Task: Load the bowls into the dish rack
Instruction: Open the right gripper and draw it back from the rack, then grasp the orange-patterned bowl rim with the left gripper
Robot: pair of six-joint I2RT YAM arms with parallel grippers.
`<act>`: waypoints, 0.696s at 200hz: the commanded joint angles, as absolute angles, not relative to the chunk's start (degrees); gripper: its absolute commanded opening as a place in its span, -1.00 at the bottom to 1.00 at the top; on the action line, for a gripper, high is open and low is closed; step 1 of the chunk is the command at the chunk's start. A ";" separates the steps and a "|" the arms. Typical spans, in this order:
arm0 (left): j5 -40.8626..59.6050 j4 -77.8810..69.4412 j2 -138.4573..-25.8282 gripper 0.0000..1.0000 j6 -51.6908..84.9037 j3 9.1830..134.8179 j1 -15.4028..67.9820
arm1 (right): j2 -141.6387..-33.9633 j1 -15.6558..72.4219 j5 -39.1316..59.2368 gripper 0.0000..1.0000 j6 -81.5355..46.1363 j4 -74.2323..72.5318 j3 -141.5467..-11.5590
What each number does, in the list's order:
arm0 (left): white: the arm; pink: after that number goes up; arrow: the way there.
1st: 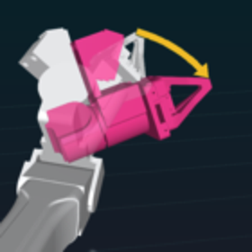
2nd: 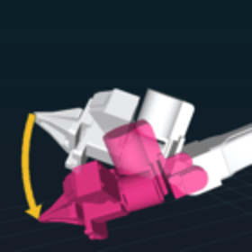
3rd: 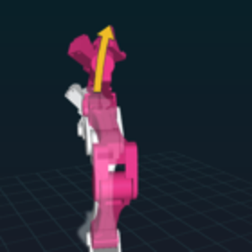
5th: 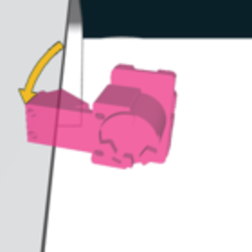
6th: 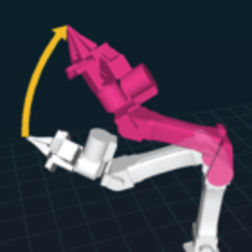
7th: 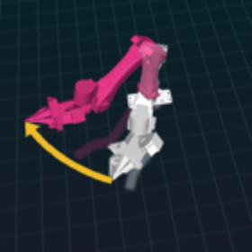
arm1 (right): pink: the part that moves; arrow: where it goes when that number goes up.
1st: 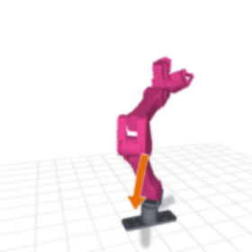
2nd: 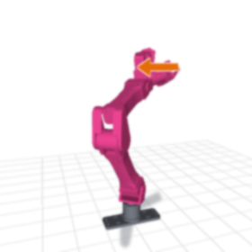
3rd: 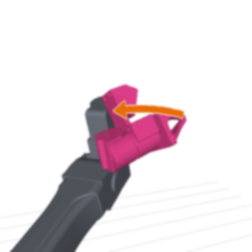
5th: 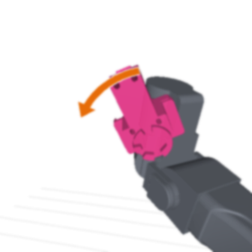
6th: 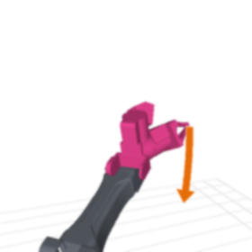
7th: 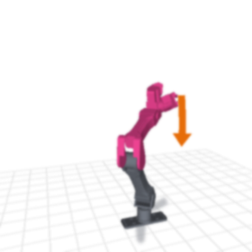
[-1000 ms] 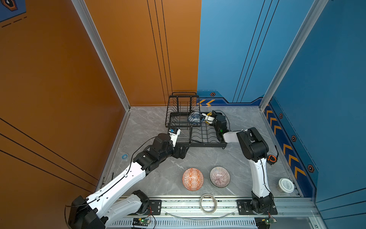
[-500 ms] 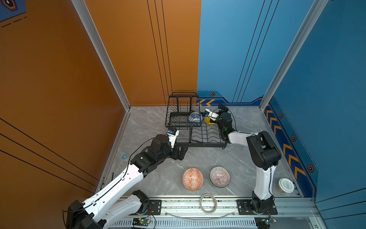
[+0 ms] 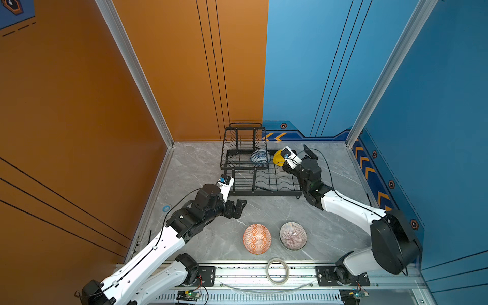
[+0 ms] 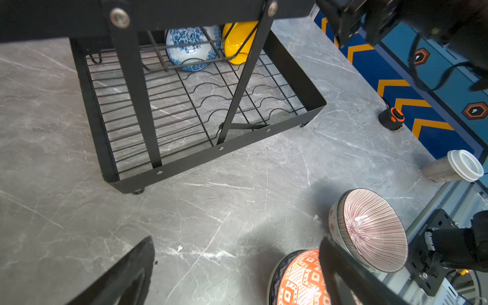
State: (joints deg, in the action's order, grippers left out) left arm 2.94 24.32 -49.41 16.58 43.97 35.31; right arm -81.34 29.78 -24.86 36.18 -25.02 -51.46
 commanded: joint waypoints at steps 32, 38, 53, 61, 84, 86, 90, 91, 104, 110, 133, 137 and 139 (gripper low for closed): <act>1.27 28.91 -48.43 0.96 18.50 42.00 38.24 | -69.09 30.32 -11.89 1.00 2.05 9.85 -54.32; 0.87 29.10 -48.23 0.96 18.46 41.65 39.35 | -68.42 30.32 -9.63 1.00 0.64 11.77 -54.33; 0.05 29.74 -48.49 0.96 18.46 41.00 41.93 | -67.45 30.58 -5.57 1.00 -2.62 14.91 -53.97; -0.44 30.25 -48.94 0.96 18.60 40.75 43.27 | -67.25 30.82 -3.46 1.00 -3.60 16.54 -53.80; -2.04 31.02 -50.69 0.96 19.93 39.55 46.42 | -67.11 32.17 -2.86 1.00 -5.60 18.52 -52.38; -2.09 31.03 -50.86 0.96 20.12 39.42 46.63 | -67.20 32.21 -3.00 1.00 -5.62 18.61 -52.25; -2.36 31.01 -51.10 0.96 20.54 39.15 47.17 | -67.31 32.37 -3.30 1.00 -5.68 18.71 -51.91; -2.41 31.02 -51.21 0.96 20.69 39.09 47.23 | -67.31 32.37 -3.30 1.00 -5.68 18.71 -51.91; -3.40 30.94 -52.26 0.96 22.23 38.35 48.53 | -67.74 32.42 -3.59 1.00 -5.79 18.79 -51.26; -3.59 30.83 -52.78 0.96 22.93 37.98 48.96 | -67.99 32.40 -3.78 1.00 -5.78 18.73 -51.15; -3.36 30.55 -54.89 0.88 24.57 37.14 50.33 | -69.15 32.41 -3.96 1.00 -5.62 18.58 -51.65; -3.22 30.44 -55.27 0.83 24.82 37.02 50.54 | -69.44 32.39 -3.97 1.00 -5.62 18.55 -51.81; -3.07 30.31 -55.46 0.80 24.97 36.94 50.60 | -69.50 32.38 -3.98 1.00 -5.58 18.55 -51.84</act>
State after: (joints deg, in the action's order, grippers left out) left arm -1.52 29.36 -53.78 22.24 38.20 49.17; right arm -68.05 32.25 -4.67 -3.75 16.60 -51.83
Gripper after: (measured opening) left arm 0.957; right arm 0.999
